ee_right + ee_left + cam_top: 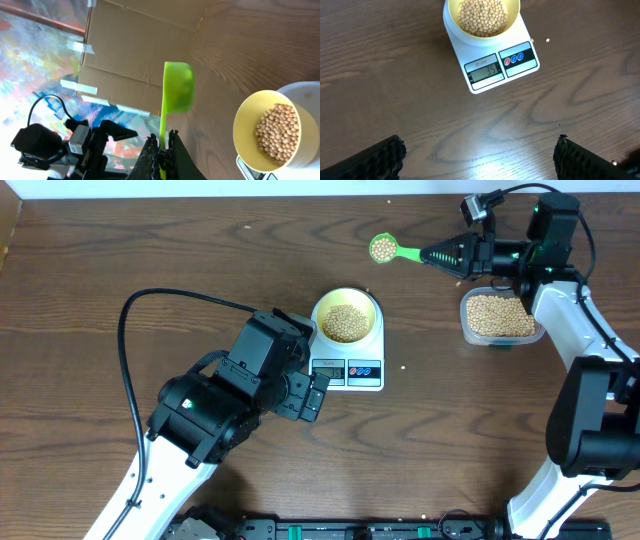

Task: Scoop item into bowl and weigh 50g on scale
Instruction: 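Carry the filled scoop leftward over the yellow bowl with the right gripper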

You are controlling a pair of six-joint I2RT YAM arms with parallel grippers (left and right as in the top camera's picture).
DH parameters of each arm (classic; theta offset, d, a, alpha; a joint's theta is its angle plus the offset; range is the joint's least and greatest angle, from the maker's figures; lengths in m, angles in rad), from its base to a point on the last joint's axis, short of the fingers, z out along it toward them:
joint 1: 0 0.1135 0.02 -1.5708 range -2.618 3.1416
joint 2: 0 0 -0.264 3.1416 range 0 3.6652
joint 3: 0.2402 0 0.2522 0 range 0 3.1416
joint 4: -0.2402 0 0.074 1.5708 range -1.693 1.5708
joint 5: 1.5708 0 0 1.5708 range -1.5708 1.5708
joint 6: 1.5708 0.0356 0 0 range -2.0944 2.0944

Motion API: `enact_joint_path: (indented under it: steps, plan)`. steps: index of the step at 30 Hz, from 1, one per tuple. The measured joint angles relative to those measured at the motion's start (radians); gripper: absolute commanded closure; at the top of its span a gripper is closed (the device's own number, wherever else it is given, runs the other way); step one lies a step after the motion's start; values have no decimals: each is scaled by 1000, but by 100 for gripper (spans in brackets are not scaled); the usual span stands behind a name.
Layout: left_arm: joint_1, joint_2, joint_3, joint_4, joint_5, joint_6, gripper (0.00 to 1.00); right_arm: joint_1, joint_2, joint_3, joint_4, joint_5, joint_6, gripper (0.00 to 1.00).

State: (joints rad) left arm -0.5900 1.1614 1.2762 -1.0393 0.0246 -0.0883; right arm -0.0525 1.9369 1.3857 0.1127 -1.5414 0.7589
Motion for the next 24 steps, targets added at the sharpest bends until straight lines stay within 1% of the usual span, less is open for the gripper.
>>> enact_joint_path:
  steps: [4, 9, 18, 24]
  plan:
    - [0, 0, 0, 0, 0, 0, 3, 16, 0, 0, -8, 0, -1, 99]
    - [0, 0, 0, 0, 0, 0, 3, 34, 0, 0, -71, 0, -34, 99]
    - [0, 0, 0, 0, 0, 0, 3, 41, 0, -1, -80, 0, -97, 99]
    - [0, 0, 0, 0, 0, 0, 3, 84, 0, -1, -83, 0, -143, 99]
